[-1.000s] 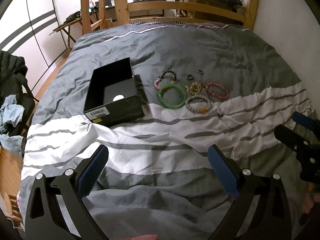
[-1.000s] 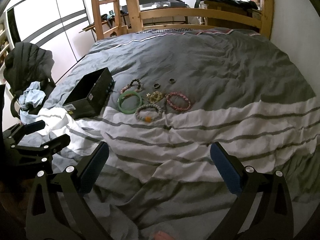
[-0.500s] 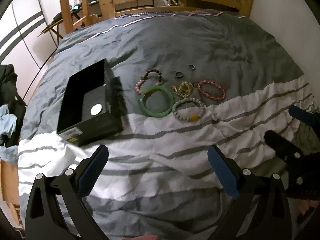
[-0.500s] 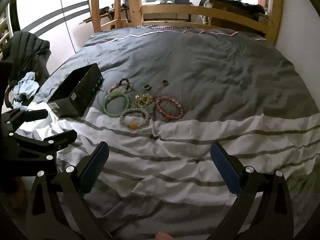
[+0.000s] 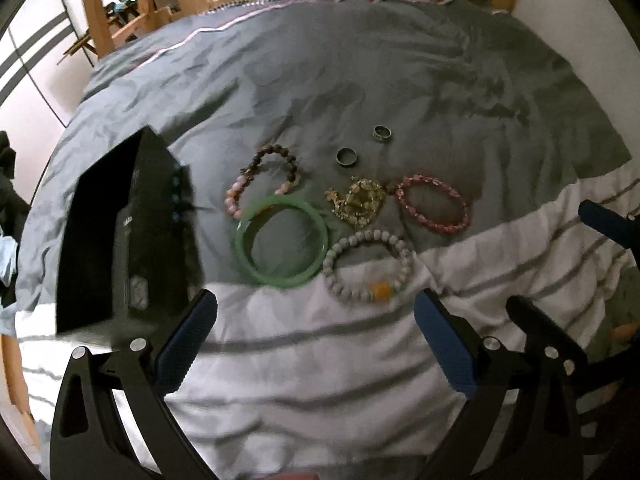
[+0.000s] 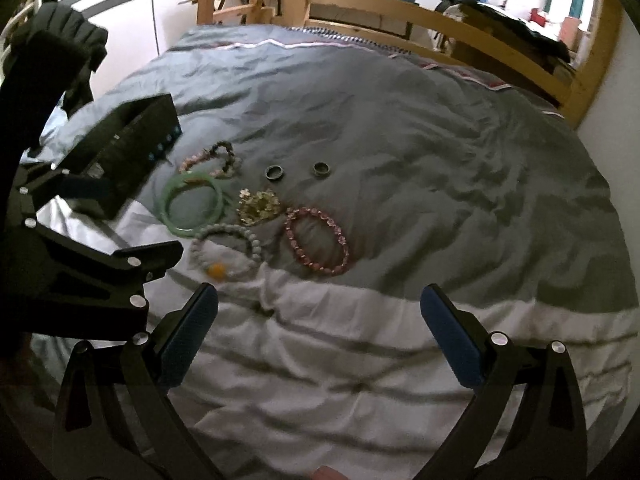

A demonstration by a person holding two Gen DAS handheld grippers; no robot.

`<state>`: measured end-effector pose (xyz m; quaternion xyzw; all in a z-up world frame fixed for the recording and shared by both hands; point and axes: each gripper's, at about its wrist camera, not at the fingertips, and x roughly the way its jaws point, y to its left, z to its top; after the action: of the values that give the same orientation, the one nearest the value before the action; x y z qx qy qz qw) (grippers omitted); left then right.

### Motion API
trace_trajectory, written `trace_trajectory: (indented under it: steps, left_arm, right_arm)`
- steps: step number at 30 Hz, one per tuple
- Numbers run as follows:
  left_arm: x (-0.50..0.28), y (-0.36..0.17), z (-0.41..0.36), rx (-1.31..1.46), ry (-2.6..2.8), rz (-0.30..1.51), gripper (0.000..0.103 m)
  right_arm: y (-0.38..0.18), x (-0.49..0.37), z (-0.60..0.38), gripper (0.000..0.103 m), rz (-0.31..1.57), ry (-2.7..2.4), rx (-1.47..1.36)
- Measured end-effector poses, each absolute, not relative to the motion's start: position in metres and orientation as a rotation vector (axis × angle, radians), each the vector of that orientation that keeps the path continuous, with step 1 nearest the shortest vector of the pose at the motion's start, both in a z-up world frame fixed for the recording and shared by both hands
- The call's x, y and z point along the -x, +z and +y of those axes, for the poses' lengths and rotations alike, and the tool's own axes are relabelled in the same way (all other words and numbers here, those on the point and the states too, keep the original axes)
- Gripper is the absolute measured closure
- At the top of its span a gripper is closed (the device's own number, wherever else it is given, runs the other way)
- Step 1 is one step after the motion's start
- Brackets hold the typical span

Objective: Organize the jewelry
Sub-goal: 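Grasp the green jade bangle with the left tool while the right tool grasps the pink bead bracelet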

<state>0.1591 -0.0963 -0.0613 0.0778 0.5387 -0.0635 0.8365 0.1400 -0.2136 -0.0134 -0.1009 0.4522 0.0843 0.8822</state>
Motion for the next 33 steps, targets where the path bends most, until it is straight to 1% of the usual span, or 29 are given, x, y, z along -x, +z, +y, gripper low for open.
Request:
trace_trajectory:
  steps: [4,7,11,15,18,21,23,24,25,26,27,28,29,30,31,33]
  left_arm:
    - [-0.183,-0.075,-0.101,-0.175,-0.116,1.13,0.006]
    - [-0.19,-0.091,-0.098,-0.124,-0.157,1.116,0.006]
    - [-0.207,-0.113,-0.084,0.006,-0.173,1.189,0.006]
    - [-0.219,-0.13,-0.071,0.158,-0.232,1.183,0.006]
    - [-0.224,-0.141,-0.073,0.104,-0.246,1.212,0.006]
    - [-0.224,-0.143,-0.081,0.024,-0.254,1.215,0.006]
    - [-0.221,-0.138,-0.084,0.044,-0.251,1.217,0.006]
    - [-0.221,-0.136,-0.081,0.08,-0.256,1.211,0.006]
    - [-0.222,-0.133,-0.077,0.119,-0.261,1.21,0.009]
    - [-0.222,-0.132,-0.072,0.157,-0.254,1.208,0.02]
    - [-0.222,-0.131,-0.067,0.167,-0.238,1.21,0.028]
    - [-0.223,-0.131,-0.063,0.176,-0.219,1.213,0.041]
    - [-0.224,-0.131,-0.06,0.191,-0.221,1.213,0.044]
    - [-0.224,-0.131,-0.058,0.2,-0.22,1.218,0.053]
    - [-0.224,-0.131,-0.058,0.209,-0.223,1.22,0.056]
    - [-0.223,-0.13,-0.062,0.208,-0.226,1.223,0.066]
  right_arm:
    - [-0.032,-0.16,-0.217,0.003,0.914,0.198,0.21]
    - [-0.044,-0.17,-0.225,0.003,0.884,0.188,0.148]
    - [-0.07,-0.187,-0.235,0.003,0.874,0.235,0.047]
    - [-0.101,-0.21,-0.238,0.003,0.919,0.237,-0.021]
    - [-0.119,-0.219,-0.232,0.003,0.941,0.209,0.011]
    - [-0.12,-0.218,-0.223,0.003,0.945,0.186,0.072]
    - [-0.119,-0.215,-0.222,0.004,0.938,0.191,0.085]
    - [-0.118,-0.214,-0.223,0.011,0.936,0.191,0.078]
    - [-0.116,-0.213,-0.225,0.019,0.929,0.185,0.074]
    - [-0.113,-0.211,-0.226,0.036,0.915,0.176,0.073]
    - [-0.111,-0.21,-0.228,0.055,0.906,0.165,0.074]
    - [-0.108,-0.209,-0.229,0.064,0.896,0.153,0.077]
    - [-0.106,-0.208,-0.231,0.071,0.893,0.147,0.08]
    - [-0.104,-0.207,-0.232,0.073,0.895,0.147,0.08]
    - [-0.104,-0.207,-0.233,0.075,0.898,0.149,0.077]
    - [-0.102,-0.207,-0.234,0.083,0.895,0.144,0.07]
